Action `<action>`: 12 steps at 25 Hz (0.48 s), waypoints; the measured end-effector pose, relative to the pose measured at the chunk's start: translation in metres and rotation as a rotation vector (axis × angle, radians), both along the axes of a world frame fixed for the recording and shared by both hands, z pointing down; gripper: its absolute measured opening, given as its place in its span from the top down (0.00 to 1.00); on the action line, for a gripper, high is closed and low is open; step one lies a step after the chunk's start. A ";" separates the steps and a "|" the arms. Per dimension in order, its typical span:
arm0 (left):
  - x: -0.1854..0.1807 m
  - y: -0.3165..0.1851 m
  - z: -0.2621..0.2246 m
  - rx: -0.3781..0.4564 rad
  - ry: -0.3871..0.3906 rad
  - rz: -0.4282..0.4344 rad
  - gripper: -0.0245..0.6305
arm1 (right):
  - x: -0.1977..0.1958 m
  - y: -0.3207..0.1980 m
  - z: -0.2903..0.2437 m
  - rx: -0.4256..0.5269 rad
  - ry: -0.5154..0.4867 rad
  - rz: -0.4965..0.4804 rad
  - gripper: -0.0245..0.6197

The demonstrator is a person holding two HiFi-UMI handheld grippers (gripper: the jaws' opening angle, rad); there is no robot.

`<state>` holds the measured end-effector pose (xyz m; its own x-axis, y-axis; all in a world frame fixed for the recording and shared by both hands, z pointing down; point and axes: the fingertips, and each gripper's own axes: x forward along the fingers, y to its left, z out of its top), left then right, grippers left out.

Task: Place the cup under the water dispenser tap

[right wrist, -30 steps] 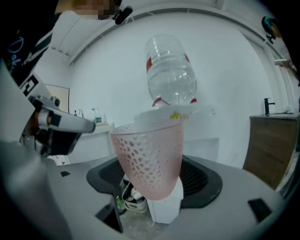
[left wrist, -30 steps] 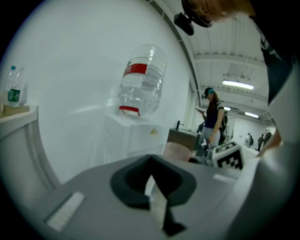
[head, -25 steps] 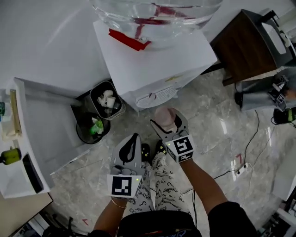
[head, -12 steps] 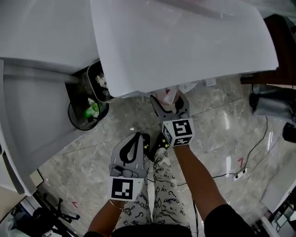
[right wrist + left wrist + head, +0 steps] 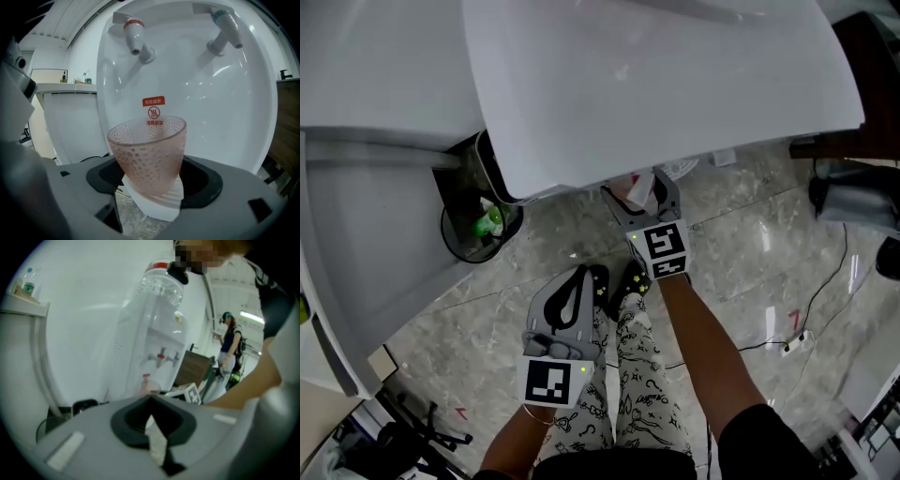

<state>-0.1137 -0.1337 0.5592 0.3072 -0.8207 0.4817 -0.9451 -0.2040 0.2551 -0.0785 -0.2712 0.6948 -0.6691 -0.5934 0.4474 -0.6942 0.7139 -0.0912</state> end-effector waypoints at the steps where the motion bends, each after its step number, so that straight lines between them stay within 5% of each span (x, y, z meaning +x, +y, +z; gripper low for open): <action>1: 0.001 0.002 -0.001 -0.003 0.012 0.002 0.97 | 0.000 0.001 0.000 -0.010 -0.005 -0.014 0.44; 8: 0.015 0.019 -0.005 -0.026 0.047 0.033 0.97 | 0.009 0.011 0.008 -0.095 -0.014 -0.047 0.42; 12: 0.015 0.028 -0.011 -0.015 0.032 0.037 0.97 | 0.043 0.031 0.004 -0.154 -0.052 0.113 0.42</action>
<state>-0.0982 -0.1060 0.5484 0.3528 -0.8010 0.4836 -0.9283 -0.2348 0.2883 -0.0358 -0.2405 0.6988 -0.6267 -0.5932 0.5054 -0.7607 0.6065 -0.2314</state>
